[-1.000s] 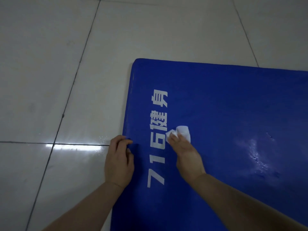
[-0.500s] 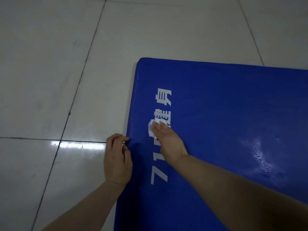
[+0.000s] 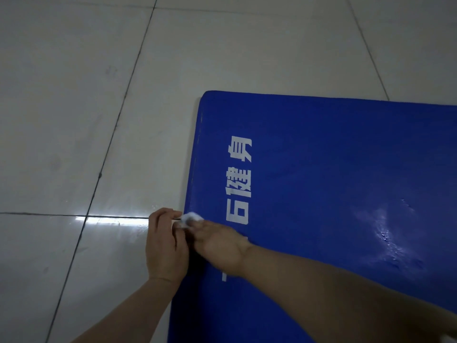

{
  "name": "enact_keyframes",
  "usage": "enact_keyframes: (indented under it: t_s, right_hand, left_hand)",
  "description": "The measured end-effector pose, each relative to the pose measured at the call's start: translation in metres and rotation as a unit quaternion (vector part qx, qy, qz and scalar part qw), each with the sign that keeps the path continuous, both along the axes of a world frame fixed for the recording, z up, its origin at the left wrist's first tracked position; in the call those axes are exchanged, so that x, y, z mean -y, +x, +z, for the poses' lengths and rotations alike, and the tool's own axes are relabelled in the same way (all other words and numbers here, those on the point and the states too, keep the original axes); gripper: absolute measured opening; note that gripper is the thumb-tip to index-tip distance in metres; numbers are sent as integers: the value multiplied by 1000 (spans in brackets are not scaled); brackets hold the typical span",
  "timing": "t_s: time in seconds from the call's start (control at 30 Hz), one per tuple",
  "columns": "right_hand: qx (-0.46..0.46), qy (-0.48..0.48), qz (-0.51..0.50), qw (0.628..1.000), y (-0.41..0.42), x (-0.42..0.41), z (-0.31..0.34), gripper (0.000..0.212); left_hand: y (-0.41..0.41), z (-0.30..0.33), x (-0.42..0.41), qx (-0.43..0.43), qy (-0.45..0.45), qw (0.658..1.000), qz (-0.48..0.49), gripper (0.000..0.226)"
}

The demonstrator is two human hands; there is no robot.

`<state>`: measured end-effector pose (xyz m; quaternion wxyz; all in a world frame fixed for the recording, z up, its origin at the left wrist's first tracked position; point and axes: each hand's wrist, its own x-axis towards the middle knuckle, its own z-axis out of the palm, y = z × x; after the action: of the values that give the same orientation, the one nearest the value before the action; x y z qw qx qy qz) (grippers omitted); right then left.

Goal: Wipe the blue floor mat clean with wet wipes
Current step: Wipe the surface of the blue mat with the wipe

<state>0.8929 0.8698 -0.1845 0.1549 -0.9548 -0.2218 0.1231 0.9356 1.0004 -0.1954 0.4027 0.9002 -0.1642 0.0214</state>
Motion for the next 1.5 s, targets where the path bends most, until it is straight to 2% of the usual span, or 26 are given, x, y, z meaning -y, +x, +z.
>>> enact_keyframes:
  t_s: [0.07,0.13,0.2,0.3,0.37,0.4,0.43,0.5,0.6,0.63,0.77,0.83,0.9,0.93,1.0,1.07,1.1,1.13,1.23,1.27,1.33,1.4,1.43,1.5]
  right_hand:
    - [37,-16,-59,997,-5,29,-10,49]
    - [108,-95,-141,980,-12,61,-25,77]
    - [144,-121,-209,960,-25,84,-28,86]
    - [87,-261,-174,945,-46,70,-16,67]
    - [48,-301,-145,941,-78,47,-20,73]
    - [70,-344,-112,929,-91,32,-25,76]
    - [86,-341,-91,932,-104,22,-31,81]
    - [100,-238,-132,957,-121,19,-45,93]
    - [81,-139,-131,978,-112,36,-31,82]
    - [84,-146,-138,976,-102,46,-27,79]
    - [145,-183,-277,932,-72,100,-19,78]
    - [130,-151,-329,923,-71,115,-22,86]
    - [76,-172,-310,932,-70,104,-16,79]
    - [69,-210,-254,941,-73,90,-11,76]
    - [14,-243,-148,958,-103,63,-19,89]
    - [31,-210,-142,967,-126,31,-30,76]
    - [42,-148,-152,976,-135,24,-38,66]
    - [48,-138,-176,974,-141,21,-41,65]
    - [72,-106,-197,972,-135,32,-27,99]
    - [91,-102,-210,968,-128,46,-26,102]
    - [131,-47,-300,944,-112,66,-28,106]
    - [119,3,-356,927,-97,63,-30,97]
    - [125,10,-346,930,-90,54,-27,84]
    - [120,-45,-257,958,-88,19,-32,59]
  left_hand:
    - [0,-1,-3,1,7,1000,-10,32]
    - [-3,-4,-6,-3,23,1000,-16,22]
    - [-5,-7,-8,-10,40,999,-22,19]
    - [-8,-8,-5,-20,49,998,-38,22]
    - [-9,-7,-2,-19,44,998,-51,24]
    - [-9,-7,0,-15,41,998,-56,25]
    - [-9,-7,1,-10,37,997,-61,26]
    - [-10,-6,3,-4,32,997,-69,28]
    - [-12,-5,3,-9,33,997,-68,27]
    - [-12,-5,3,-10,33,997,-68,26]
    - [-12,-4,-2,-11,37,997,-60,25]
    - [-11,-5,-4,-13,43,997,-56,24]
    - [-12,-5,-4,-16,46,997,-55,24]
    - [-13,-4,-3,-19,47,997,-57,24]
    - [-14,-3,-2,-22,52,996,-67,25]
    - [-13,-4,-2,-24,56,995,-75,24]
    - [-14,-4,-2,-28,55,995,-76,24]
    - [-14,-4,-2,-29,52,995,-78,25]
    - [-16,-2,-3,-24,44,995,-89,26]
    - [-17,-1,-3,-24,43,995,-92,26]
    - [-17,0,-5,-22,44,994,-93,26]
    - [-16,1,-7,-26,50,995,-86,24]
    - [-15,0,-8,-31,50,995,-80,24]
    - [-14,-1,-8,-31,44,996,-70,22]
